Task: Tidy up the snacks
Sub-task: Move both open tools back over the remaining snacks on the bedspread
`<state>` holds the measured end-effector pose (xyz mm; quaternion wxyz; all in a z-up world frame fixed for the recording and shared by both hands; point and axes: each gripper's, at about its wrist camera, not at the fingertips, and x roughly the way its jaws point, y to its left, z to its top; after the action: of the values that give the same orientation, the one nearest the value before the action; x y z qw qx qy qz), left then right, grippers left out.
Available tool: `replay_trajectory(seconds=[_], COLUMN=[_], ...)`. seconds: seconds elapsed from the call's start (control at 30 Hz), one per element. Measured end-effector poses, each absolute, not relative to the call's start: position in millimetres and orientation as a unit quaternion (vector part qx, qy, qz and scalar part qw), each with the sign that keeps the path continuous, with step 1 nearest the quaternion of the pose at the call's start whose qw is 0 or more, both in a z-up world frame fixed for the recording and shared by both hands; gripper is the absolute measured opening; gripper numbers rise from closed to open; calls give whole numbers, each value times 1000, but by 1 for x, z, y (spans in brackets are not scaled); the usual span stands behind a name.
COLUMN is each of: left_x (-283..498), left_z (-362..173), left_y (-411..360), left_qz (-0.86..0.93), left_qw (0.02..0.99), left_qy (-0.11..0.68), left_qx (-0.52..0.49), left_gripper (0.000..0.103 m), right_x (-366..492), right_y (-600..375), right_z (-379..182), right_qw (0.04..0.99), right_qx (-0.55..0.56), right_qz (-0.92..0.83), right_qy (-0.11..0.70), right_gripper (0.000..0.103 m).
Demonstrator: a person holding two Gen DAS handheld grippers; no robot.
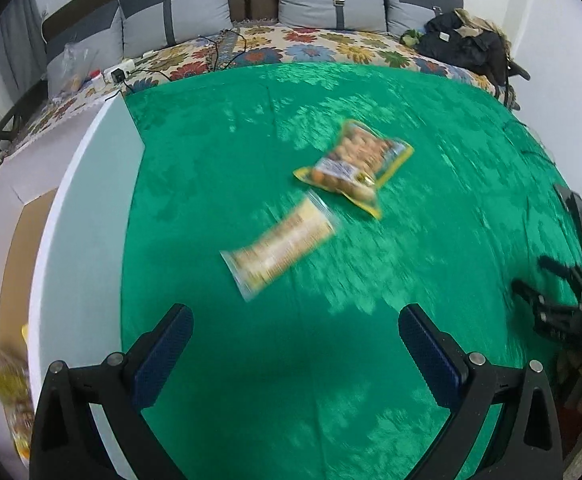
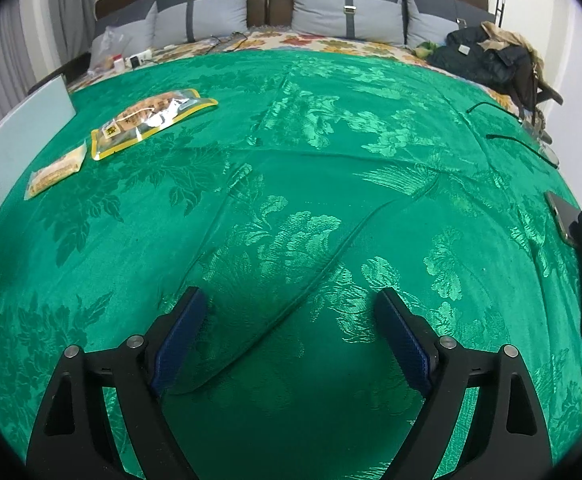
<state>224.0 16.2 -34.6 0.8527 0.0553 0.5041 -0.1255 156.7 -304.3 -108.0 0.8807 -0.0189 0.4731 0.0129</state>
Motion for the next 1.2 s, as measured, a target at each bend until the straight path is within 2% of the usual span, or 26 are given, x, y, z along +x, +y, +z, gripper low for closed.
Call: replay_trajectory(seconds=[0.13, 0.37, 0.4, 0.47, 0.53, 0.6, 0.63, 0.73, 0.87, 0.9, 0.93, 0.97, 1.0, 1.2], left_x=[261, 293, 295, 298, 298, 294, 291, 270, 229, 225, 219, 216, 215, 228], left_z=[-46, -91, -93, -100, -101, -98, -96, -89, -78, -77, -77, -80, -83, -106], left_y=[14, -24, -24, -18, -10, -1, 5, 23, 30, 30, 30, 29, 27, 31], left_qz=[-144, -174, -176, -184, -188, -166, -159, -132, -108, -104, -99, -92, -87, -52], left_qw=[836, 803, 801, 792, 792, 801, 801, 805, 814, 817, 821, 826, 830, 850], left_qy=[526, 532, 535, 556, 566, 565, 571, 578, 570, 566, 560, 554, 551, 525], left_qx=[65, 203, 201, 170, 129, 110, 89, 16, -28, -33, -36, -34, -29, 7], left_gripper=[102, 100, 95, 75, 48, 26, 25, 24, 25, 31, 50, 64, 84, 86], right_x=[157, 157, 157, 157, 157, 157, 157, 157, 157, 156, 156, 157, 157, 157], right_y=[-304, -304, -304, -304, -304, -304, -304, -304, -304, -304, -304, -304, -304, -304], right_z=[-108, -108, -108, -108, -108, -108, -108, -108, -108, -108, -108, -108, -108, -108], right_qw=[881, 881, 881, 881, 881, 881, 880, 881, 881, 881, 881, 881, 881, 881], right_qx=[-19, -19, -18, -18, -18, -18, -19, -18, -18, -18, -18, -18, -18, -18], right_qz=[14, 14, 14, 14, 14, 14, 14, 14, 14, 14, 14, 14, 14, 14], right_qy=[473, 473, 473, 473, 473, 473, 474, 473, 473, 473, 473, 473, 473, 473], right_gripper=[90, 90, 90, 90, 90, 91, 91, 91, 91, 91, 91, 91, 91, 91])
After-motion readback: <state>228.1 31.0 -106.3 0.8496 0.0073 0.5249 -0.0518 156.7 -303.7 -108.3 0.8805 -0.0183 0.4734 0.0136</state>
